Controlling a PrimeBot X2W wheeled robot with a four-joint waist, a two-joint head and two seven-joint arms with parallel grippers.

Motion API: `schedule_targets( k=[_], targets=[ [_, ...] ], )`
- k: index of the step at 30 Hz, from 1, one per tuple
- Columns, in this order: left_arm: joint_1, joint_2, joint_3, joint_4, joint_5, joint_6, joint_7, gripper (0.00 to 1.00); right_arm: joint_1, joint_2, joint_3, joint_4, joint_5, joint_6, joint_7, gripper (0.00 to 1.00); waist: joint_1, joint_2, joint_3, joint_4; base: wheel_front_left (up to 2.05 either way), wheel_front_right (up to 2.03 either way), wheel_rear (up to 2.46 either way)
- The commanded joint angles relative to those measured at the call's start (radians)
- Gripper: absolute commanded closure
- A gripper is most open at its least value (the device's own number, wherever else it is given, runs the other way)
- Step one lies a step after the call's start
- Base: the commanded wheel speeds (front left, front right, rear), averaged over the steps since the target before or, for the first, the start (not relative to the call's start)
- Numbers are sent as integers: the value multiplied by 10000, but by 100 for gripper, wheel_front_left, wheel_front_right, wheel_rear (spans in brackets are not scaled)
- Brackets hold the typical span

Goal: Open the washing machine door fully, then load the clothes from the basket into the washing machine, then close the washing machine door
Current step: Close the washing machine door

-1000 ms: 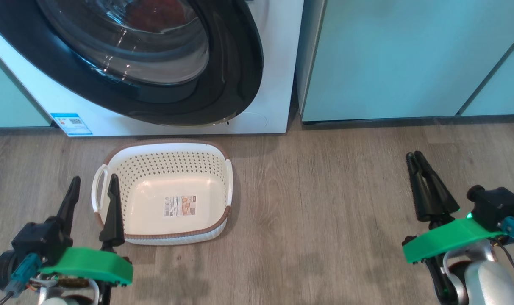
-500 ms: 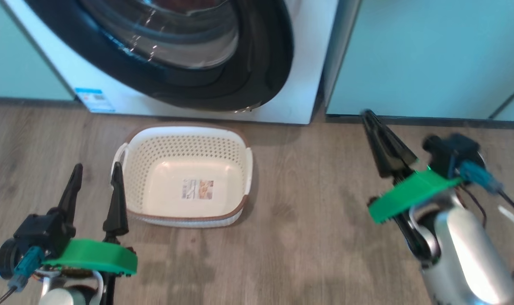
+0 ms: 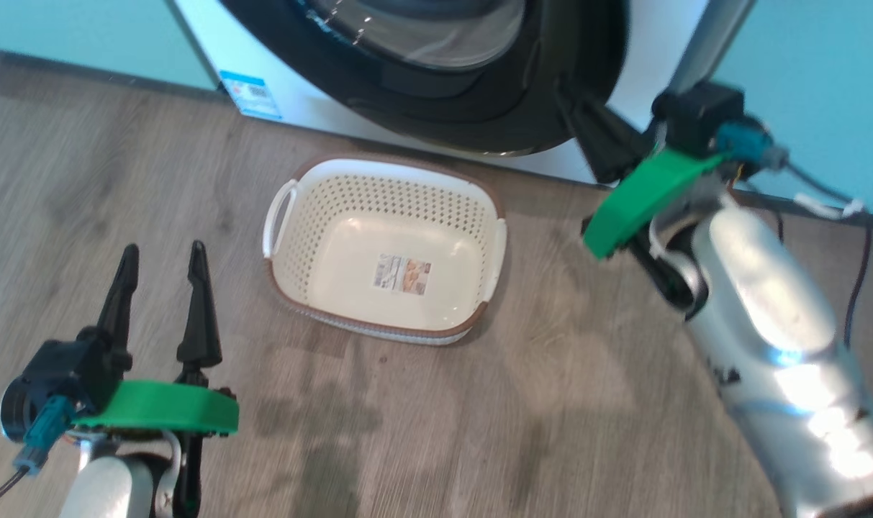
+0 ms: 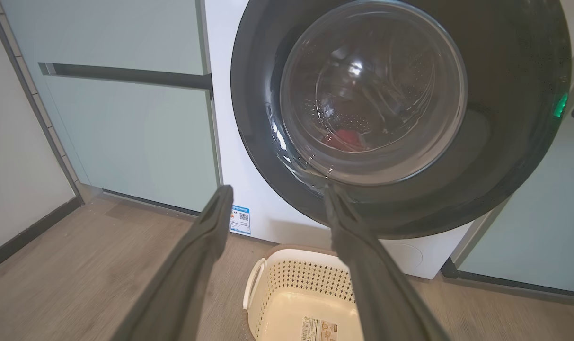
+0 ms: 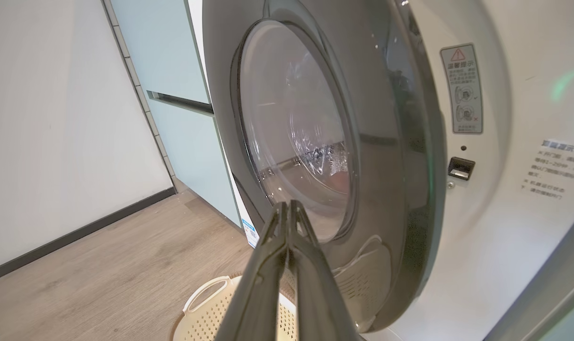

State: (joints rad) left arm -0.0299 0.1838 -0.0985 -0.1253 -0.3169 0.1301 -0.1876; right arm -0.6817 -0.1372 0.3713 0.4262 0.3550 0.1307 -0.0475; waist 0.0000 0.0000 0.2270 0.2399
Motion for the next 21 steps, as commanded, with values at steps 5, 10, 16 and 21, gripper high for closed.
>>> schedule_targets(
  k=[5,10,16,21],
  targets=[
    [-683,-7,280,-162,-149,-90,-263,0,-1556,43,286,887,243,0,-318,100,0,0,476,363,0,0,0],
    [-947,-20,303,-7,-199,-168,-411,0,-2556,-29,365,1895,405,0,-622,100,0,0,755,510,0,0,0],
    [-1089,-69,322,159,-277,-236,-527,0,-3260,-94,539,2700,573,0,-1130,100,0,0,917,596,0,0,0],
    [-1159,-59,360,230,-281,-272,-597,0,-3689,-206,661,3157,738,0,-1393,100,0,0,1032,653,0,0,0]
  ],
)
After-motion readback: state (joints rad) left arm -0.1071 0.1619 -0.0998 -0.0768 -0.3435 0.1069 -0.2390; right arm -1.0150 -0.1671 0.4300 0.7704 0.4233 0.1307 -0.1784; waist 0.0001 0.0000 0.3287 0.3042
